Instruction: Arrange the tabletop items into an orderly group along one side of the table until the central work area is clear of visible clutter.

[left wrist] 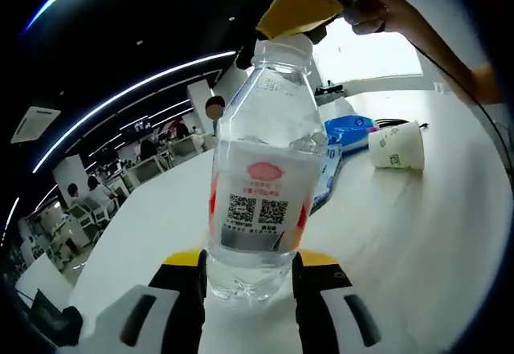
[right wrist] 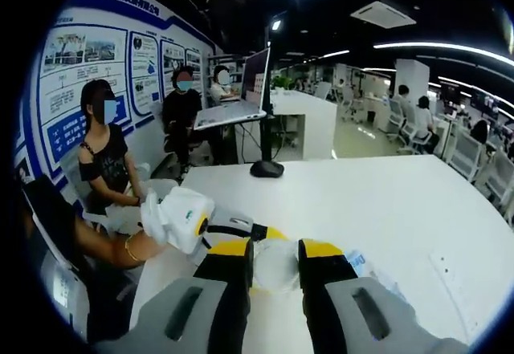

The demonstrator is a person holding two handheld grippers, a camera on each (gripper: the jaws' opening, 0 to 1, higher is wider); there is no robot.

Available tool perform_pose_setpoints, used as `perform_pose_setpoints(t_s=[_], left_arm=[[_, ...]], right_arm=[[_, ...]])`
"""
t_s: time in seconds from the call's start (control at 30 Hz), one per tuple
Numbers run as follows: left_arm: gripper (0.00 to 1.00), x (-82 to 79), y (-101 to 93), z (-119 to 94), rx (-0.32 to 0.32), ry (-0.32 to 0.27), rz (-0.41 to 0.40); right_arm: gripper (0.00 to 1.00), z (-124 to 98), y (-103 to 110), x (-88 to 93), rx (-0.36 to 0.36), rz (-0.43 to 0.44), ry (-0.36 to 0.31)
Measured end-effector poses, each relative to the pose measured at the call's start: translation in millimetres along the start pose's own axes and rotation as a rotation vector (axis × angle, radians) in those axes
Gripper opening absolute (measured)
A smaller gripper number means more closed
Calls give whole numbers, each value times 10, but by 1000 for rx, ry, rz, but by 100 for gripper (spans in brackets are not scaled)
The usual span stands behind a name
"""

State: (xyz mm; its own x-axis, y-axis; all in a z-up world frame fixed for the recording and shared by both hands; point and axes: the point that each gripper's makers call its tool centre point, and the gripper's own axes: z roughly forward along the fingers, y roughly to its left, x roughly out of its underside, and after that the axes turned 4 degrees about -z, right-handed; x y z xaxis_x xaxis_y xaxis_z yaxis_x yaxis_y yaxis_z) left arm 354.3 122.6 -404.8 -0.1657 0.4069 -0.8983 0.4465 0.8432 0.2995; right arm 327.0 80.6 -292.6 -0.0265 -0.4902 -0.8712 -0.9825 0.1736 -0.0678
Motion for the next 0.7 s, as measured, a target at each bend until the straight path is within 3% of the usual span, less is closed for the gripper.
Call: perform_pose_setpoints(t_s=[0.17,0.7], left_arm=[[41,55,62,11,-17,16,-32],[39,162,134,-17,-34,37,-87]], right_arm=[[20,142,7,-174,-4,-5,-38],[21,416,86,-392,-38,-23,-45]])
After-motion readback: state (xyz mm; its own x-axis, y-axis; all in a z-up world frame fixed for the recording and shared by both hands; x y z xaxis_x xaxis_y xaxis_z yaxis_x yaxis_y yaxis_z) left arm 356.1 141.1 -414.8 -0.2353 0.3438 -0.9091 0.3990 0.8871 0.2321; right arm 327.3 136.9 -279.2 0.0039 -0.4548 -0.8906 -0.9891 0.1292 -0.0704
